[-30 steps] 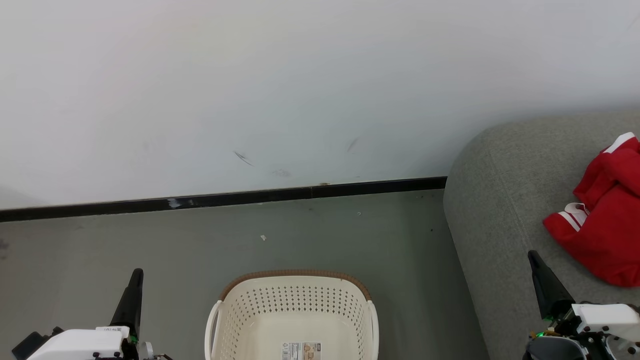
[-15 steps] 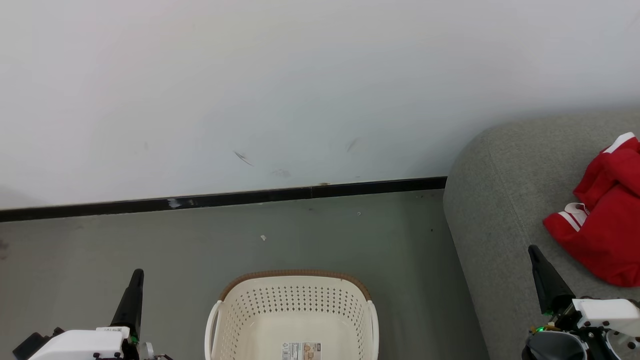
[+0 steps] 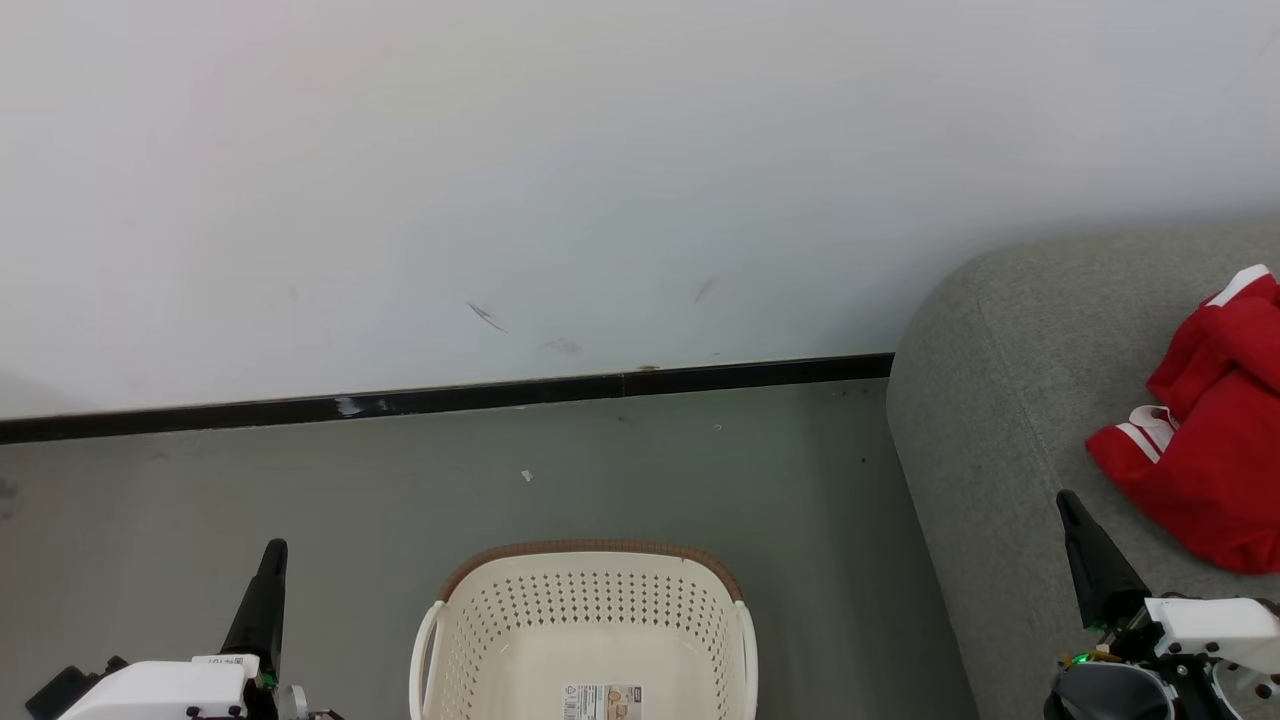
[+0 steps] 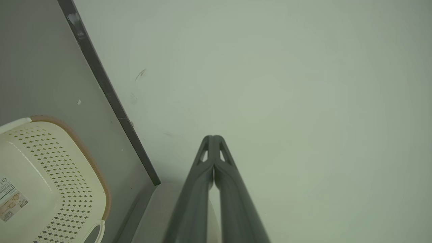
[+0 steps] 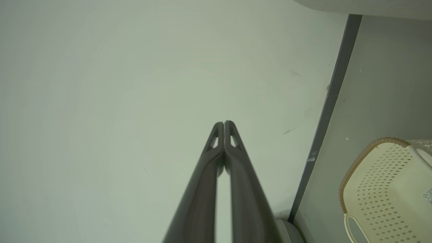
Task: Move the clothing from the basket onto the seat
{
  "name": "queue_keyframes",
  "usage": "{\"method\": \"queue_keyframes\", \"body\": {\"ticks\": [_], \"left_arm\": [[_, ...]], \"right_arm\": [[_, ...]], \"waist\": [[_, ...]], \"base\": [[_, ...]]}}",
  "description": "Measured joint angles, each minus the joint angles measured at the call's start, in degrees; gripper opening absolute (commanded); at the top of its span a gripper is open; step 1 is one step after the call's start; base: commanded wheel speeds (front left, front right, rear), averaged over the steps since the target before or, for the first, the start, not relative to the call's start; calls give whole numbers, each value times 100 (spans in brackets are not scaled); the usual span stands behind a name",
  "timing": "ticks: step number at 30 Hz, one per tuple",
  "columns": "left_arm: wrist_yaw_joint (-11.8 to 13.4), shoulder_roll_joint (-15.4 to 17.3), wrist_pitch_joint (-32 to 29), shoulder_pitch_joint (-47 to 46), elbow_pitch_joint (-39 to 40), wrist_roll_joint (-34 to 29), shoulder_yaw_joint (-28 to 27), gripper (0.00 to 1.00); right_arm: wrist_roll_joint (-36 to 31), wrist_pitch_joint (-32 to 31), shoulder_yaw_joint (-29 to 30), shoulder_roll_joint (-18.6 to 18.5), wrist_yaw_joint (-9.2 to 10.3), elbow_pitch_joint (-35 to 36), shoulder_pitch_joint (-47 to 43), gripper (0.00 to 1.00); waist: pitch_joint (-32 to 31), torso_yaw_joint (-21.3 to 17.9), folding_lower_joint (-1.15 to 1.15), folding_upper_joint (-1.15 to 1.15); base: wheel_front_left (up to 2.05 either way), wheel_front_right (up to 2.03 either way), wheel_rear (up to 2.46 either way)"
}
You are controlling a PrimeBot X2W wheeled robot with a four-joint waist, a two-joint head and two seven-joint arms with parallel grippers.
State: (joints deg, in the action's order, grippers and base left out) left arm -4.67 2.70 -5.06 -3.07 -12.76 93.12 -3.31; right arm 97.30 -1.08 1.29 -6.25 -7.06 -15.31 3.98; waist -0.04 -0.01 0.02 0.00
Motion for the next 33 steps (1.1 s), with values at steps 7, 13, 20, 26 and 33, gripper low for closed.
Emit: {"method": "queue_keyframes", "body": {"ticks": [7,13,20,26,33], "left_arm": [[-5,-1,0,0,-5,0,-1,0],[-5,-1,0,-1,-10,0,-2,0],[-9,-1,0,-1,-21,0,-3,0],[-10,-1,0,-3,-24,0,-5,0],[-10,-1,0,-4,-29,0,-8,0]], "right_arm": [[0,0,0,-4,0,-1,0,0],[0,0,0,-8,1,-1,0,0],[0,0,0,-9,0,-2,0,0],[0,0,0,-10,1,-3,0,0],[0,0,-1,-10,1,-3,0,0]], "waist": [[0,0,0,0],[0,0,0,0],[0,0,0,0],[0,0,-1,0],[0,0,-1,0]], "base": [[0,0,0],[0,0,0],[0,0,0],[0,0,0],[0,0,0]]}}
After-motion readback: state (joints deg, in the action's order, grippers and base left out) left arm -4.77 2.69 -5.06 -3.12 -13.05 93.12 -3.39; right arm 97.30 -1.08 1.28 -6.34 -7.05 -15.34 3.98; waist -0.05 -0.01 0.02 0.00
